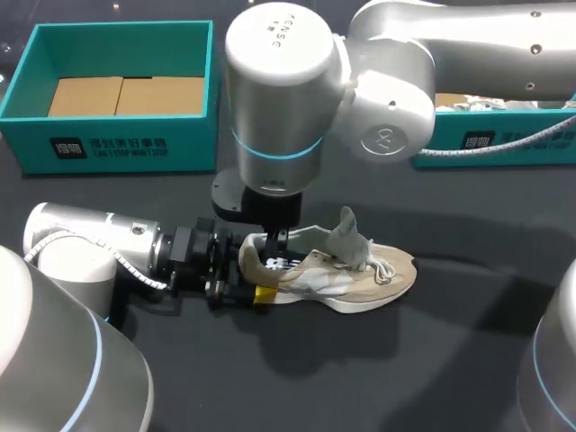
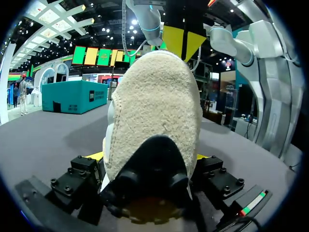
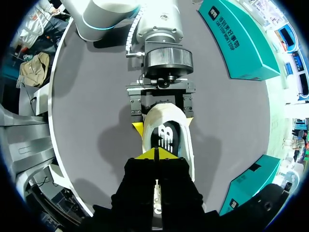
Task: Take the shoe out of the shoebox, open the shoe tongue, remove and reinsert the insole, then place the shoe into the shoebox
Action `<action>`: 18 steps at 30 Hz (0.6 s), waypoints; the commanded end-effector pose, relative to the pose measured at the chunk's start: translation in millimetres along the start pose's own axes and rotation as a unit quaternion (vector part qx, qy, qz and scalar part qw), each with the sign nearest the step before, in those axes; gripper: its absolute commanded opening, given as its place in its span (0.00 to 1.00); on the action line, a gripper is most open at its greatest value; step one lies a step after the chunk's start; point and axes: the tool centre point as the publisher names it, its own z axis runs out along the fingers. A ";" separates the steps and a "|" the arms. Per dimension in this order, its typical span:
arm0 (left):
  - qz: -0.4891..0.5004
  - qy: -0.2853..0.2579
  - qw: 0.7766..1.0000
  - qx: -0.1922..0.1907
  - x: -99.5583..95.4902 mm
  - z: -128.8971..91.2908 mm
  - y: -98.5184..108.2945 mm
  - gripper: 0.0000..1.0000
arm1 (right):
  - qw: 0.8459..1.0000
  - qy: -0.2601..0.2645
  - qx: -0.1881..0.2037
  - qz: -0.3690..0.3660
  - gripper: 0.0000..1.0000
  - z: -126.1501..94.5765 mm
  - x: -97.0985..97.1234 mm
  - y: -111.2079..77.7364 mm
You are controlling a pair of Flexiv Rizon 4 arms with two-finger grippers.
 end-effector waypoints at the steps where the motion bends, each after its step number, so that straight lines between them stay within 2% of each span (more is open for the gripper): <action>1: 0.000 -0.001 1.000 0.000 -0.7 1.3 3.3 0.00 | 1.000 0.007 -0.008 -0.004 0.00 11.5 -0.7 -2.5; 6: 0.000 -0.001 1.000 0.000 -0.7 1.3 3.3 0.00 | 1.000 0.006 -0.007 -0.006 0.00 24.7 -2.7 -3.5; 18: 0.000 -0.001 1.000 0.000 -0.7 1.3 3.3 0.00 | 1.000 0.013 -0.009 -0.002 0.00 54.9 -21.8 -9.2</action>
